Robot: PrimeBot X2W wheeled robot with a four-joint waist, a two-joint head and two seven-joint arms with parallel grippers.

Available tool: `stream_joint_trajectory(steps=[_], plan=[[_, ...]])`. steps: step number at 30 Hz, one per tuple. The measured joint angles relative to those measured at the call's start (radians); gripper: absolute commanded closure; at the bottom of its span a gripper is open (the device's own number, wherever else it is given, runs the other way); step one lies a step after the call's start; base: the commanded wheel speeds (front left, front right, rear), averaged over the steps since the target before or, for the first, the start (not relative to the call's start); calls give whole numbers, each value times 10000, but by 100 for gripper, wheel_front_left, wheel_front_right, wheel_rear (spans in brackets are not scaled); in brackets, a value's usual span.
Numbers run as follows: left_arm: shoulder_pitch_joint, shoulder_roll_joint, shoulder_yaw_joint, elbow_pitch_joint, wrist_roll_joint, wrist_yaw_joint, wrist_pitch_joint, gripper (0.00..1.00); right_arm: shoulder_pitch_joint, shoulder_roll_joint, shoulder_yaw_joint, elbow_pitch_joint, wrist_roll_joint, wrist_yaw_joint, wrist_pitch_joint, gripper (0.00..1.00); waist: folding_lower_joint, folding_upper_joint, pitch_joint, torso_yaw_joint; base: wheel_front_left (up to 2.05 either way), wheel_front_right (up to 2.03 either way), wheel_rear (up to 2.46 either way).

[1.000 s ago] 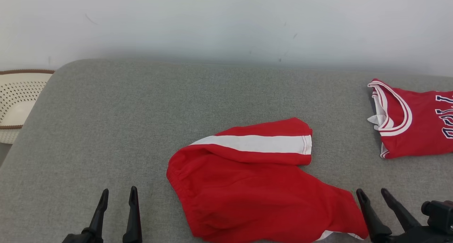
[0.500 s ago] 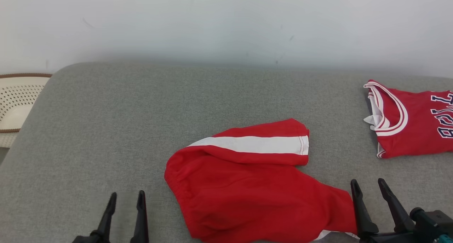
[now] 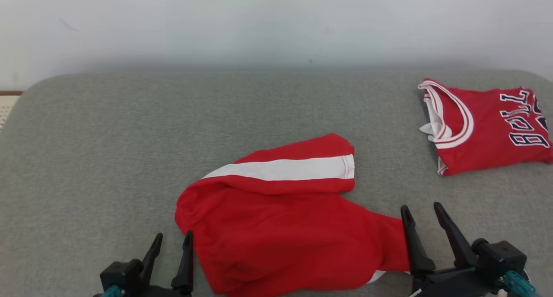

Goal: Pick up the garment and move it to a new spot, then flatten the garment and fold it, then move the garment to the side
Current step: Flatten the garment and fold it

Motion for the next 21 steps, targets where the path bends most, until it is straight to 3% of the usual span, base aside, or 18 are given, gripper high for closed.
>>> stream_joint_trajectory(steps=[13, 14, 15, 16, 21], plan=[[-1014, 236, 21, 1559, -117, 96, 612, 0, -482, 190, 230, 802, 2, 0, -581, 0, 1, 0, 650, -1172, 0, 0, 0], [-1023, 249, 13, 1615, -128, 94, 640, 16, -492, 190, 238, 832, 2, 0, -594, 0, 1, 0, 678, -1222, 0, 0, 0], [-1049, 257, 8, 1641, -142, 86, 640, 69, -492, 192, 228, 863, 2, 0, -627, 0, 0, 0, 703, -1268, 0, 0, 0], [-1114, 255, -8, 1668, -171, 69, 640, 100, -496, 192, 232, 880, 0, 0, -660, 0, 1, 0, 719, -1304, 0, 0, 0], [-1590, 395, -176, 1319, -104, -102, 437, 100, -547, 194, 209, 941, -15, 0, -742, 0, 0, 0, 719, -1306, 0, 0, 0]])
